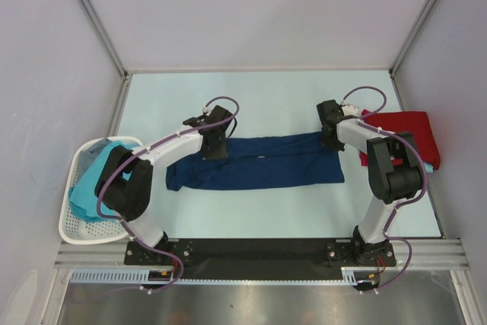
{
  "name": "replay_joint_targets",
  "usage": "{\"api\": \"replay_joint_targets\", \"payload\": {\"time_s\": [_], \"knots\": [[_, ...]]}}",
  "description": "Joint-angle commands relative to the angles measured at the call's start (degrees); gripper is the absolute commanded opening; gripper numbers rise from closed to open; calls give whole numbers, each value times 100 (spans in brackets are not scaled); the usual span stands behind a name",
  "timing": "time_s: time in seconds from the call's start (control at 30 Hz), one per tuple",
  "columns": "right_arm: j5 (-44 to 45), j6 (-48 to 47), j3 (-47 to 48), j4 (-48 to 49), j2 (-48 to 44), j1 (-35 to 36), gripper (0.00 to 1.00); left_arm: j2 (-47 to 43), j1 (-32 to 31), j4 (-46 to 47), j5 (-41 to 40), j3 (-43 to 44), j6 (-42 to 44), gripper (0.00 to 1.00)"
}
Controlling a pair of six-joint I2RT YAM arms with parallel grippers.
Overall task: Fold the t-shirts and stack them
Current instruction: Fold the other side of the tshirt into a rectangle
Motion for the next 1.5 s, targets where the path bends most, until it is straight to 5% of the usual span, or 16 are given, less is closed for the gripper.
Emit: {"api": "replay_joint_targets", "payload": {"time_s": [0.0, 0.3, 0.6, 0.93, 1.07, 1.37, 1.47], "knots": [[20, 10, -12, 49, -12, 19, 0, -166, -34, -66, -94, -25, -72, 38], [20, 2, -29, 49, -21, 28, 0, -87, -34, 22, -15, -227, -116, 30], [12, 10, -29, 40, -30, 54, 0, -95, -104, 84, 29, -184, -107, 45], [38, 2, -56, 40, -83, 54, 0, 107, -254, 75, 73, -52, -133, 43], [20, 2, -65, 49, -83, 54, 0, 54, -262, 66, 29, -78, -151, 36], [47, 2, -64, 32, -100, 90, 0, -113, -262, -4, -155, -96, -177, 1], [73, 2, -65, 23, -144, 107, 0, -235, -262, -48, -234, -61, -177, 0]]}}
